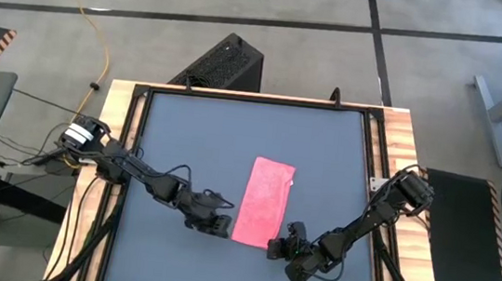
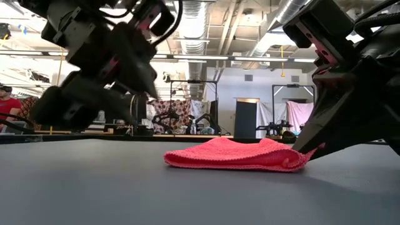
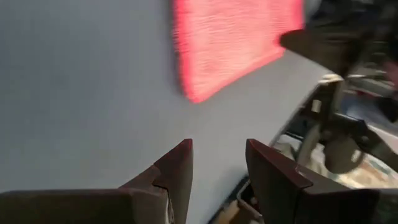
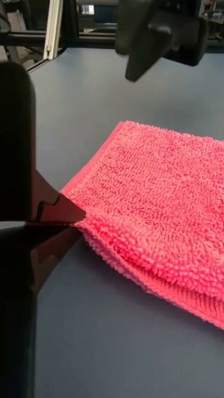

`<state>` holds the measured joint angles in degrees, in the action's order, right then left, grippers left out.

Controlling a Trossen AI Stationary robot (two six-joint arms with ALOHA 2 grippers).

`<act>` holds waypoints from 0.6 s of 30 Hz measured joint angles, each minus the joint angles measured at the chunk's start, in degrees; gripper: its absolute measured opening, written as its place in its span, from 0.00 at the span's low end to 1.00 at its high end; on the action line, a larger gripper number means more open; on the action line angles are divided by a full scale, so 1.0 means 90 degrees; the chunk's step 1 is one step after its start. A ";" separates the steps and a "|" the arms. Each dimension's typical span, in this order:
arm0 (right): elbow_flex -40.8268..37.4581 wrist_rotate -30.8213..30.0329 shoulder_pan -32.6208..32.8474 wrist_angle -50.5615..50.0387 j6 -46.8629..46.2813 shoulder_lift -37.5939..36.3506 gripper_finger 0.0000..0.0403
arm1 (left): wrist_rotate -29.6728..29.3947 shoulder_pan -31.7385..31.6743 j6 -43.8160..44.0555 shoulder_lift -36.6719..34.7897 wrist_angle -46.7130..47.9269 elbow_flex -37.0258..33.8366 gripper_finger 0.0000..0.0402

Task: Roll towel
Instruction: Roll the pink microfiber towel

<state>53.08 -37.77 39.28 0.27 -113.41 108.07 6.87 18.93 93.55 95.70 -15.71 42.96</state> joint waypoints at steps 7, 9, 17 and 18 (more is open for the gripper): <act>0.0000 -0.0023 -0.0004 -0.0001 0.0003 0.0000 0.09 | 0.0046 -0.0001 0.0525 0.0000 0.0349 0.0000 0.34; 0.0000 -0.0034 -0.0006 0.0001 0.0074 0.0000 0.08 | 0.0042 -0.0001 0.0749 0.0000 0.0299 0.0000 0.34; -0.0002 -0.0048 -0.0055 -0.0021 0.0346 0.0002 0.07 | -0.0435 0.0062 0.1234 0.0000 0.0304 0.0000 0.34; -0.0002 -0.0042 -0.0055 -0.0032 0.0344 0.0002 0.07 | -0.0487 0.0057 0.1204 0.0035 0.0235 0.0000 0.34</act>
<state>53.06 -38.15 38.79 -0.01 -110.32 108.09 2.49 19.44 104.39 96.02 -13.60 42.96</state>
